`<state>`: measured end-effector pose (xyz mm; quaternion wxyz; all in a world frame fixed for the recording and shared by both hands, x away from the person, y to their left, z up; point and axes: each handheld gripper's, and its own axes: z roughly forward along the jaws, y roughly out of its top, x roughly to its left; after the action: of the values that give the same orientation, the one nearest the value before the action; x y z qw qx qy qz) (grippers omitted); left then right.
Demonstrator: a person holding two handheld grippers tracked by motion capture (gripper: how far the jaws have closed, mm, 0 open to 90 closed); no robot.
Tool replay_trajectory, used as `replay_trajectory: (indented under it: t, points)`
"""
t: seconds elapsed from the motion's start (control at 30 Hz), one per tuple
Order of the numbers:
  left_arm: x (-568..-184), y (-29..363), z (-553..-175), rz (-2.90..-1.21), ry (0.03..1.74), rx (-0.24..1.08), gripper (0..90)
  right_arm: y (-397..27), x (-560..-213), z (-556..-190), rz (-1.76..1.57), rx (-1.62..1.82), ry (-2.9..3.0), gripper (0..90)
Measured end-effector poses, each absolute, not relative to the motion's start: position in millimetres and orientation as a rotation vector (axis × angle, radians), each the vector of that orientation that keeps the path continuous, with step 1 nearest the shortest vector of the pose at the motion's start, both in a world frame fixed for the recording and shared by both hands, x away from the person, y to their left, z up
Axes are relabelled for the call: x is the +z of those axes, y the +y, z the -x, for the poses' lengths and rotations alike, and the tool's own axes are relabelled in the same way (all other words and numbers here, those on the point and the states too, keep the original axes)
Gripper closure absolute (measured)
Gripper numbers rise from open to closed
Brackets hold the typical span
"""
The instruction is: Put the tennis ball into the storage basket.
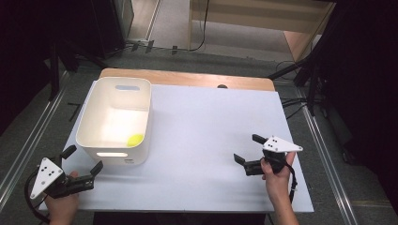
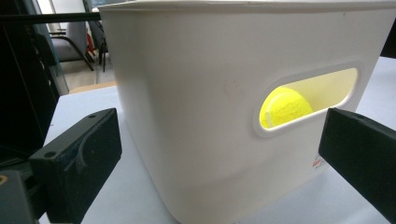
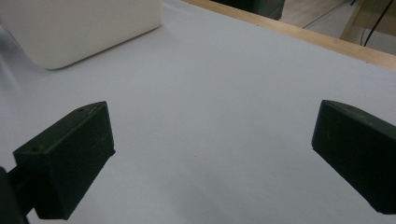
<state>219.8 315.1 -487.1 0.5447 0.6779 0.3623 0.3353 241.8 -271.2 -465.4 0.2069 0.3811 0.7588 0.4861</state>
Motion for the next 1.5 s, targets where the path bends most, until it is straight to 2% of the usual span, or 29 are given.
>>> replay_trajectory:
  t: [1.27,1.5]
  points:
    - [-487.2,315.4,-220.3,-1.607,0.861,0.797,0.0,-339.9,-510.7,-195.1,-1.218,1.425,1.912,0.0]
    - [-487.0,316.0,-220.1,-1.606,0.858,0.794,0.0,-354.1,-510.1,-184.8,-1.222,1.44,1.857,0.0]
